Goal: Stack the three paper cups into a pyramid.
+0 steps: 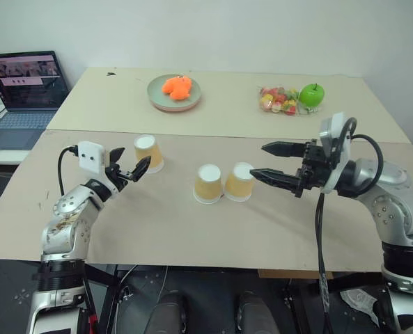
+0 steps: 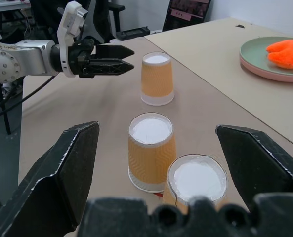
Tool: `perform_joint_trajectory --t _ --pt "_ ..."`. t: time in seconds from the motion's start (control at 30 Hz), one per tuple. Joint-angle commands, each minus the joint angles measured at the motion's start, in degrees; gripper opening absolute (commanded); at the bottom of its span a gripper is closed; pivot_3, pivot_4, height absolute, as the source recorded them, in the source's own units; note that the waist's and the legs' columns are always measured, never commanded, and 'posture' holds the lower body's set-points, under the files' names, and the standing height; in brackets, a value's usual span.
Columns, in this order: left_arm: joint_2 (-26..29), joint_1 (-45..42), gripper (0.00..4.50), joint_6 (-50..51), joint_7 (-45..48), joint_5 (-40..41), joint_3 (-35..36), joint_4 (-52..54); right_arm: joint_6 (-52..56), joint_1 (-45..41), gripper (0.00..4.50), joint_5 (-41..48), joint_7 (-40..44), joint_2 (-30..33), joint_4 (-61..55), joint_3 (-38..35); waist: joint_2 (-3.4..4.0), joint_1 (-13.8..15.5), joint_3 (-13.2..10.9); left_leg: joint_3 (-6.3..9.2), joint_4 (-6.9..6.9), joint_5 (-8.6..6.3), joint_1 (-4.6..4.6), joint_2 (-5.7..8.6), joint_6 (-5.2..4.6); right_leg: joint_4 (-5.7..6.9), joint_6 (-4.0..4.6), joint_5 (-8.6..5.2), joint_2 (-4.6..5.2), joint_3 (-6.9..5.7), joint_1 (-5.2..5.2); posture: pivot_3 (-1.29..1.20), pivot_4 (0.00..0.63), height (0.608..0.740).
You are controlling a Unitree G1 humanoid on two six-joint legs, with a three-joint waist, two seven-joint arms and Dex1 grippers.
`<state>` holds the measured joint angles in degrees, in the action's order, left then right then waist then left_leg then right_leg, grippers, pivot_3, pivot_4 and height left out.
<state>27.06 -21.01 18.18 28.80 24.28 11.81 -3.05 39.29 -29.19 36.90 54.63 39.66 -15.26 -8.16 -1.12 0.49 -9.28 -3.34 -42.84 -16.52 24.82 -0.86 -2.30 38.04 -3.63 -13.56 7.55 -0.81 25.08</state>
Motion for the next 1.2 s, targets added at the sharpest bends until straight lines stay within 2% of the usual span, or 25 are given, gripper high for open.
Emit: perform_joint_trajectory --t 0.03,0.43,0.77,0.87,0.97,1.0,1.2 --pt "-0.8 -2.5 4.5 -3.4 0.4 -2.2 -1.0 -1.6 -2.2 -0.2 4.43 1.2 -1.4 0.0 -2.0 -3.1 -0.03 0.0 0.0 0.0 0.0 0.0 0.01 0.0 0.0 0.0 0.0 0.0 0.0 0.0 0.0 0.0 0.15 0.676" --pt "-2.9 -11.1 4.5 -9.3 0.4 -7.1 -2.3 -13.3 -2.9 1.4 4.43 1.6 -2.9 0.2 -2.8 -4.3 -0.07 0.1 0.0 0.0 -0.02 0.0 0.02 0.01 0.0 0.0 -0.01 0.0 0.0 -0.03 0.0 0.0 0.15 0.676" --pt "-4.1 -14.3 4.5 -13.0 0.7 -9.5 -3.1 -19.0 -3.8 2.0 4.43 1.6 -3.9 0.1 -2.7 -4.6 -0.07 0.1 0.0 0.0 -0.03 0.0 0.06 0.01 -0.01 0.0 -0.01 0.01 0.0 -0.03 0.03 0.0 0.15 0.676" --pt "-4.4 -14.7 3.79 -13.3 0.5 -10.1 -3.1 -20.2 -3.9 2.1 4.5 1.9 -4.2 0.1 -2.9 -4.9 -0.08 0.1 0.0 0.0 -0.03 0.0 0.06 0.01 -0.01 0.0 -0.02 0.01 0.0 -0.03 0.03 0.0 0.15 0.676" --pt "-4.7 -15.3 2.69 -14.4 0.0 -10.8 -3.2 -21.5 -3.9 2.2 4.5 2.1 -4.5 0.0 -3.1 -5.2 -0.08 0.1 0.0 0.0 -0.03 0.0 0.07 0.01 -0.01 0.0 -0.02 0.01 0.0 -0.04 0.03 0.0 0.15 0.676" --pt "-4.8 -15.8 2.53 -14.2 -0.1 -10.9 -3.2 -22.0 -3.9 2.3 4.5 2.1 -4.6 0.0 -3.2 -5.2 -0.08 0.1 0.0 0.0 -0.03 0.0 0.07 0.01 -0.01 0.0 -0.02 0.01 0.0 -0.03 0.03 0.0 0.15 0.676" --pt "-5.5 -18.3 2.52 -13.2 -0.7 -10.8 -3.1 -20.7 -4.0 1.9 4.5 2.0 -4.8 -0.1 -3.0 -5.2 -0.09 0.1 -0.1 0.0 -0.04 0.0 0.09 0.01 -0.01 0.0 -0.02 0.01 0.0 -0.04 0.04 0.0 0.15 0.676"
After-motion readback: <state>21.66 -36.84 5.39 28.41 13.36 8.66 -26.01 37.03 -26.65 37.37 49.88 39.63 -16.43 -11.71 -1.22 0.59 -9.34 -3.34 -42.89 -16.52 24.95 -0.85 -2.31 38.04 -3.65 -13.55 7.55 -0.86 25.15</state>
